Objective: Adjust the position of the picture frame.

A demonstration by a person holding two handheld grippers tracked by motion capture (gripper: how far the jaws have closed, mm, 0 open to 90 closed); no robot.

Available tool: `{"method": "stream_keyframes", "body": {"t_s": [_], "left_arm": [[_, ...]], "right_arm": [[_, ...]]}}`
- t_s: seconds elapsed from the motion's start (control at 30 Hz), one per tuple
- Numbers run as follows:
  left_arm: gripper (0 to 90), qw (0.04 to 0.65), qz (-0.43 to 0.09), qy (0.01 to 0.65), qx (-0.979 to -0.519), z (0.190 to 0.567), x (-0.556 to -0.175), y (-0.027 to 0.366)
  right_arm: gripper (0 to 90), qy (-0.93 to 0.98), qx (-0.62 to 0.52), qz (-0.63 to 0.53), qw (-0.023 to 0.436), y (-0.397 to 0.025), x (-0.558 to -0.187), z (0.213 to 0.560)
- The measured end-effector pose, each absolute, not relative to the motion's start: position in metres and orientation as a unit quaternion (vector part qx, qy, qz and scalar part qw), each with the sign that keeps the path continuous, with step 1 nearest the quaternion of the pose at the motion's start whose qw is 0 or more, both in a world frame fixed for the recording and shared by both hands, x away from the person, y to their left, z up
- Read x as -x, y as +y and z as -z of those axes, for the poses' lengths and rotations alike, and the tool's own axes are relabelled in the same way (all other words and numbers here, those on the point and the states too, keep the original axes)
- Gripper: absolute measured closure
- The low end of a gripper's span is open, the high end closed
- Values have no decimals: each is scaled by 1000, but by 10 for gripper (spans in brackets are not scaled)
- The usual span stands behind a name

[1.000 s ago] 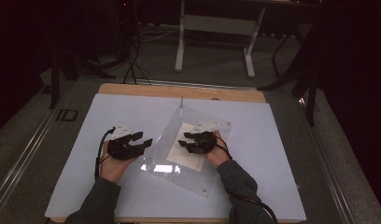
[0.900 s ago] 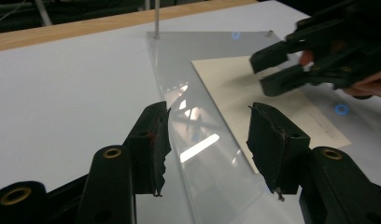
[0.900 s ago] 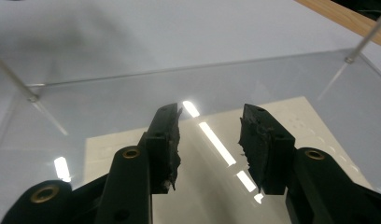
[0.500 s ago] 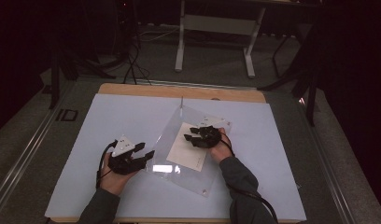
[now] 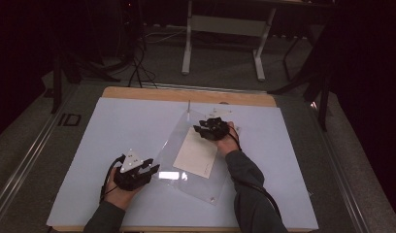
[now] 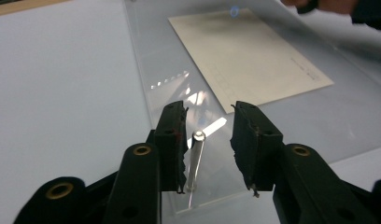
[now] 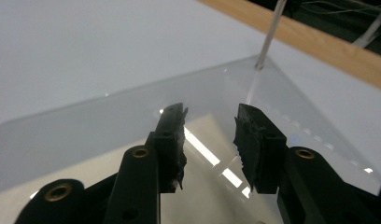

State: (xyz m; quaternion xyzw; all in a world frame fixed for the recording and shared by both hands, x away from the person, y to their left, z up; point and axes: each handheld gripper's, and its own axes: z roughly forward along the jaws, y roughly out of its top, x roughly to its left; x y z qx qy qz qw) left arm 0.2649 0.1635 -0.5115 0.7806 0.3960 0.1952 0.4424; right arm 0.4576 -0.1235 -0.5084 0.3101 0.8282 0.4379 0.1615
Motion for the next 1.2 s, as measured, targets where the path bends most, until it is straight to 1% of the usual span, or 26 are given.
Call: {"method": "stream_keyframes", "body": {"t_s": [0.03,0.07,0.1,0.13,0.17,0.2,0.5,0.7,0.93,1.03,1.07,1.1,1.13,1.17,1.2], "left_arm": [[652,442,-195,396,-781,512,-265,163],[659,439,-192,395,-784,514,-265,162],[660,439,-192,395,-784,514,-265,162],[660,436,-193,395,-785,515,-265,162],[660,436,-192,396,-785,515,-265,162],[660,440,-187,400,-782,516,-264,163],[654,444,-186,400,-779,517,-264,163],[701,442,-187,406,-777,517,-264,164],[751,438,-189,410,-778,517,-265,166],[763,437,-189,412,-777,517,-265,166],[764,437,-188,413,-777,517,-265,166],[772,437,-188,413,-777,517,-265,166],[776,434,-189,415,-777,517,-265,166],[776,434,-189,415,-777,517,-265,166],[776,432,-188,415,-778,517,-266,165]], "right_arm": [[624,828,-310,-438,162,-123,-458,508],[626,821,-321,-443,162,-120,-470,507],[626,821,-321,-443,162,-120,-470,507],[630,819,-330,-440,165,-117,-480,506],[630,819,-330,-440,165,-117,-480,506],[633,815,-338,-441,167,-115,-487,505],[629,801,-365,-441,176,-110,-515,508],[624,790,-378,-450,176,-103,-530,508],[635,797,-375,-436,182,-84,-545,505],[654,797,-378,-436,180,-74,-550,506],[684,797,-384,-429,183,-67,-553,507],[684,797,-384,-429,183,-67,-553,507],[727,797,-391,-422,185,-63,-556,508],[727,797,-391,-422,185,-63,-556,508],[762,798,-398,-414,181,-61,-557,512]]}}
